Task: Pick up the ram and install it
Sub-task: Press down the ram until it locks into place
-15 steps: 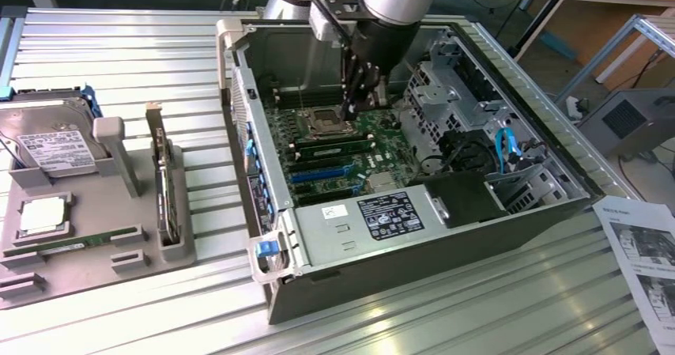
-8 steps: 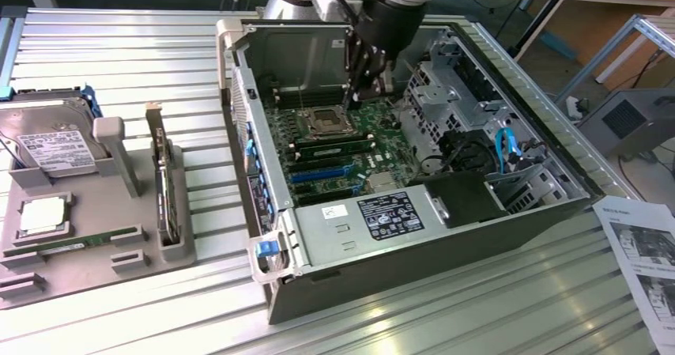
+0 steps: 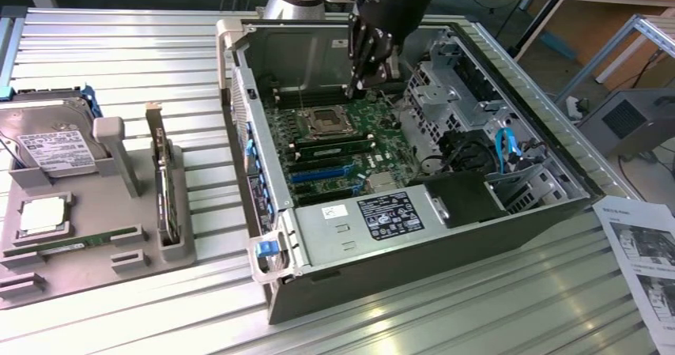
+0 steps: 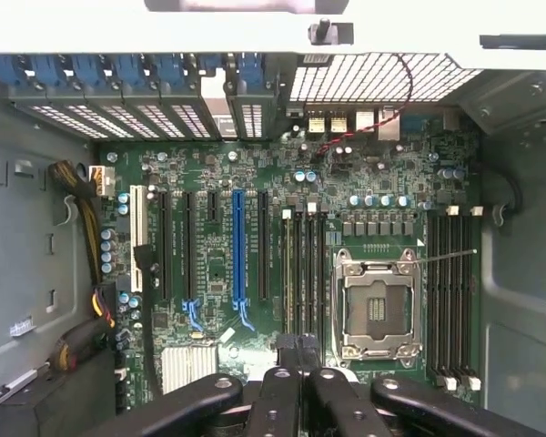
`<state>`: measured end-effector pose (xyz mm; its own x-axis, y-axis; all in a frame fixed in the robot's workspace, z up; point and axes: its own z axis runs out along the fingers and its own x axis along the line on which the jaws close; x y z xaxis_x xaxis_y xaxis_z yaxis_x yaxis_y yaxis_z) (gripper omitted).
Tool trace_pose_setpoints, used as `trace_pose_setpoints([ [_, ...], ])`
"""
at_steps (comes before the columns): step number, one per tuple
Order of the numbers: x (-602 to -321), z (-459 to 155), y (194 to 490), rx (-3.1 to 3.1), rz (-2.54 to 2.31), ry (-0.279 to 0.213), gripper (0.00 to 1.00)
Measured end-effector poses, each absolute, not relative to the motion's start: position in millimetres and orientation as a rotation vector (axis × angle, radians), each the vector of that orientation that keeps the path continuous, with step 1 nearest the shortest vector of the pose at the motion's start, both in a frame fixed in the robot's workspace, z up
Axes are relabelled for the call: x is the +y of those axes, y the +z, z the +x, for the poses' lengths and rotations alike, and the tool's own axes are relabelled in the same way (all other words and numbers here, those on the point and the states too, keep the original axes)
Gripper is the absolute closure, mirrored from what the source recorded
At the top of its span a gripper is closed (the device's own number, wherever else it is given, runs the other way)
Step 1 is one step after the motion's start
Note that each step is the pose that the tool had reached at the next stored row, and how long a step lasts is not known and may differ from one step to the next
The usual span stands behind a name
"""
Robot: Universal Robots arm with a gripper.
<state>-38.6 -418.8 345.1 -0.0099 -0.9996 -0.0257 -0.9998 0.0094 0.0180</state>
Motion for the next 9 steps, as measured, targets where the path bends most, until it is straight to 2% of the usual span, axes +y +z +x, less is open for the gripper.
trace_pose_setpoints([
  [9,-418.8,-38.6,345.3,2.228,-2.206,0.049,0.89],
])
